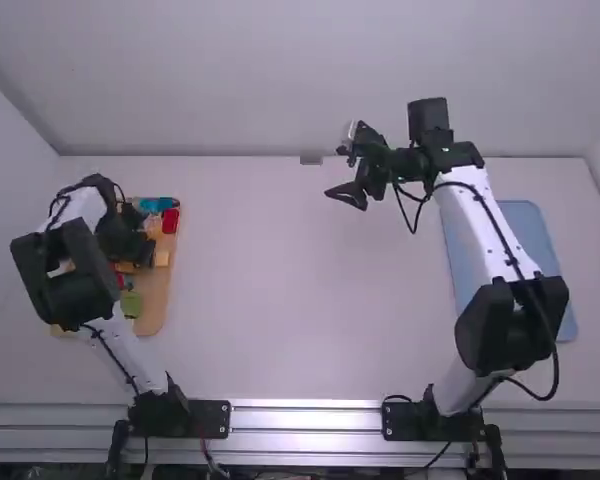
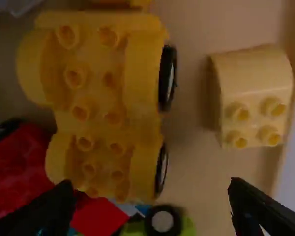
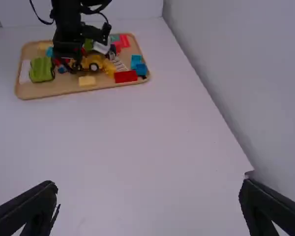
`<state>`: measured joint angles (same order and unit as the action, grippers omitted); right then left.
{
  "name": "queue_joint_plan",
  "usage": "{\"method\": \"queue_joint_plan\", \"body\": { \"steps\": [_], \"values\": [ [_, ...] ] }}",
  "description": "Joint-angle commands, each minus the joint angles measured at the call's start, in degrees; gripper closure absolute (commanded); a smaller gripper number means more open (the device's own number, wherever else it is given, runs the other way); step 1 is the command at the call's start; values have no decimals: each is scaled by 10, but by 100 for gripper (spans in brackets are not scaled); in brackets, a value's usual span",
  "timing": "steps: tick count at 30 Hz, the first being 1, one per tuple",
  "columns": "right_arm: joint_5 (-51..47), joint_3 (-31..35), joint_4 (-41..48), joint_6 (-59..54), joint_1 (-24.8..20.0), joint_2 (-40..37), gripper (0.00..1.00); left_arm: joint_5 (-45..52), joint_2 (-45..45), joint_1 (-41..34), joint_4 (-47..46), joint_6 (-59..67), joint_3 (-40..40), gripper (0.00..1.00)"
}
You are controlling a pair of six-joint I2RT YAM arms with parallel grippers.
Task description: Assemble lego blocks to make yellow taxi
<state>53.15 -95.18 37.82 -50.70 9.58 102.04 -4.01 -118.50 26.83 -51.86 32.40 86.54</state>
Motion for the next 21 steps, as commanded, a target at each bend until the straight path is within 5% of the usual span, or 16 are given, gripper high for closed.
{"method": "queue_joint_plan", "body": {
  "steps": [1,15,21],
  "values": [
    [3,-16,2,-2,2,-17,1,-14,-5,2,7,0,-11,17],
    [-44,-16,-5,-3,33,-16,1,12,-4,1,-71,4,91,19],
    [-35,-16,2,-3,33,-16,1,14,-4,2,-39,49,69,19]
  ]
}}
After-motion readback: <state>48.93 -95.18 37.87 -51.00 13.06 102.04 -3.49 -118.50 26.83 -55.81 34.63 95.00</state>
